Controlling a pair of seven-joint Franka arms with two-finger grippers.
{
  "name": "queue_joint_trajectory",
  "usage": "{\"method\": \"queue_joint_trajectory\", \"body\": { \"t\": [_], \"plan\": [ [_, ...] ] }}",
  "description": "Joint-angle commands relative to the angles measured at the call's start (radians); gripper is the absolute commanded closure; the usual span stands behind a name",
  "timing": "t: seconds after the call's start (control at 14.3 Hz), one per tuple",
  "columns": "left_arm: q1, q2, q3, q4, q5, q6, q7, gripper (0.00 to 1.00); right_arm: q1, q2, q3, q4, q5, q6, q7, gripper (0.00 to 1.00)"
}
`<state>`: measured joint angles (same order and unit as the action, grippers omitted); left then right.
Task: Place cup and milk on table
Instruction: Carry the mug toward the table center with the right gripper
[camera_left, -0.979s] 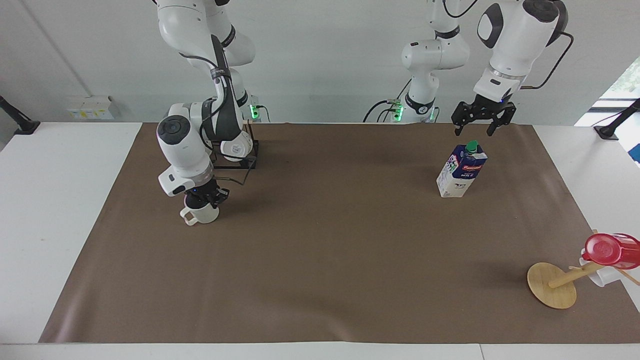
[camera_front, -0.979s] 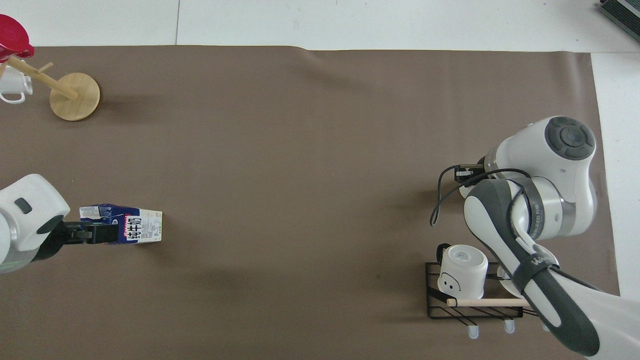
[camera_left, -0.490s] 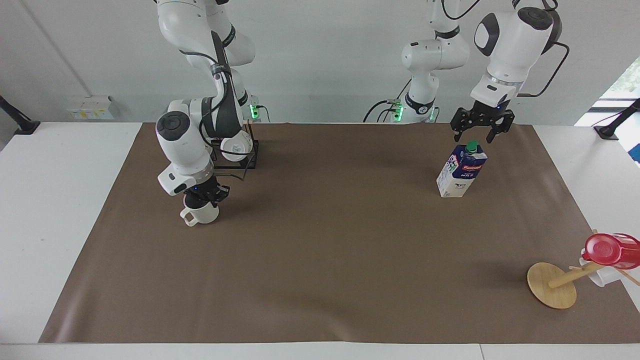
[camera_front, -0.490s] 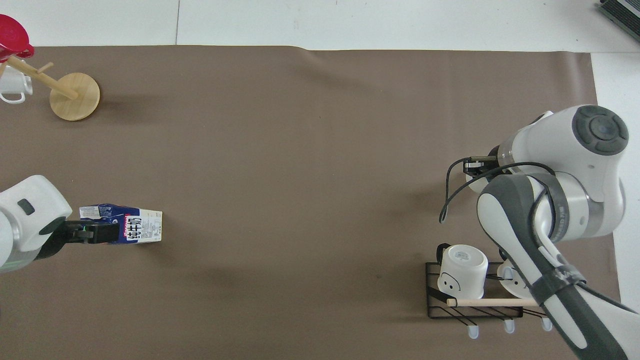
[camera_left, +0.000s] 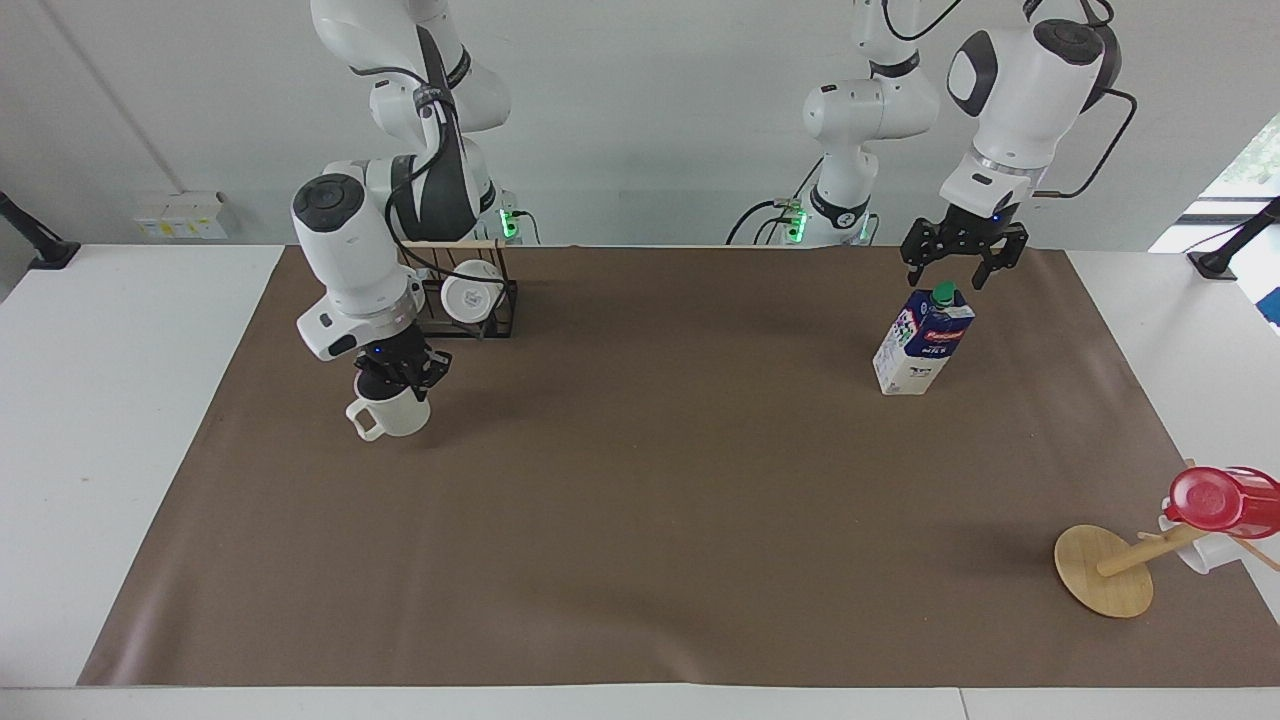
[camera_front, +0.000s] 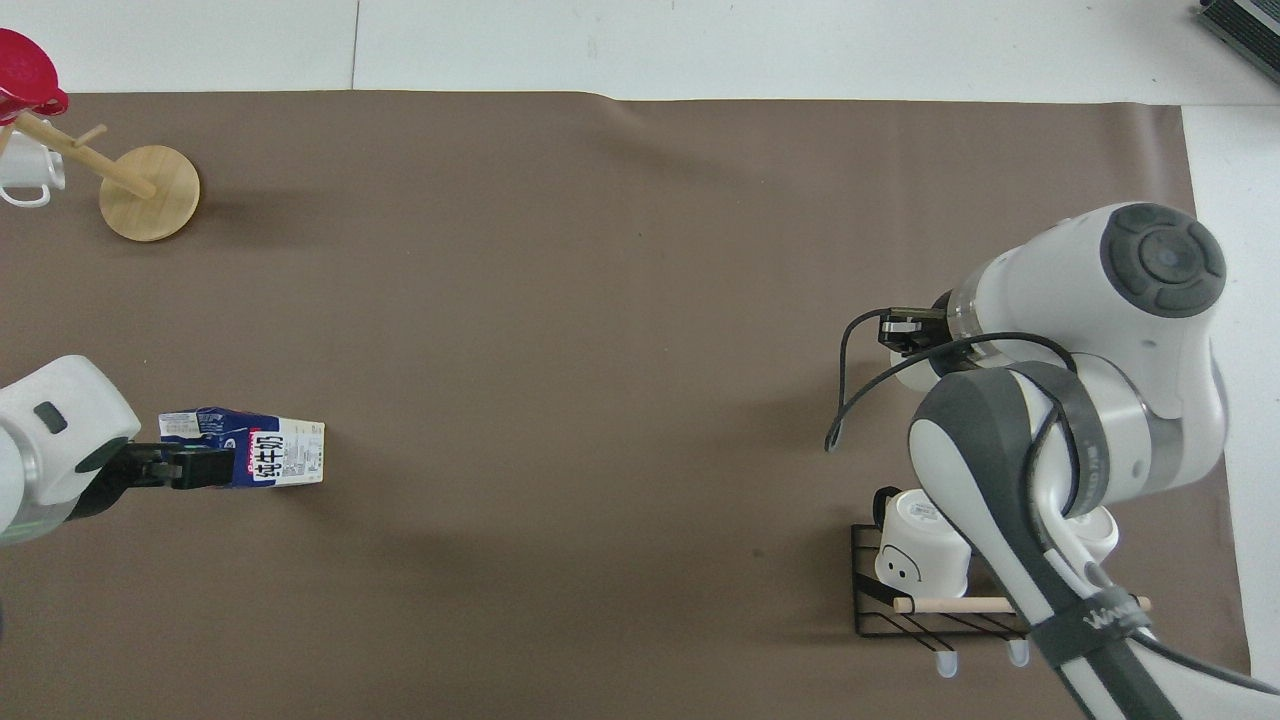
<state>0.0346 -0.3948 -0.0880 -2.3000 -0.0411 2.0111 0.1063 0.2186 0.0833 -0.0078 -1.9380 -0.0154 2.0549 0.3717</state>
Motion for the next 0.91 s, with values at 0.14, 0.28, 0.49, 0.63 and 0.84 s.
{"method": "queue_joint_trajectory", "body": {
  "t": [0.14, 0.28, 0.49, 0.63, 0.84],
  "plan": [
    [0.021, -0.029, -0.009, -0.052, -0.01, 0.04, 0.024, 0.0, 0.145, 0.052, 0.002, 0.069, -0.003, -0.016, 0.214, 1.0],
    [0.021, -0.029, -0.01, -0.053, -0.01, 0.044, 0.024, 0.0, 0.192, 0.078, 0.002, 0.1, -0.002, -0.019, 0.291, 1.0],
    [0.021, -0.027, -0.009, -0.073, -0.01, 0.078, 0.026, 0.0, 0.277, 0.108, 0.002, 0.106, 0.006, 0.004, 0.409, 1.0],
    [0.021, -0.026, -0.009, -0.075, -0.01, 0.087, 0.024, 0.0, 0.323, 0.136, 0.002, 0.105, 0.006, 0.042, 0.493, 1.0],
    [0.027, -0.025, -0.009, -0.107, -0.01, 0.123, 0.024, 0.0, 0.386, 0.182, 0.002, 0.103, -0.003, 0.094, 0.617, 1.0]
  ]
}}
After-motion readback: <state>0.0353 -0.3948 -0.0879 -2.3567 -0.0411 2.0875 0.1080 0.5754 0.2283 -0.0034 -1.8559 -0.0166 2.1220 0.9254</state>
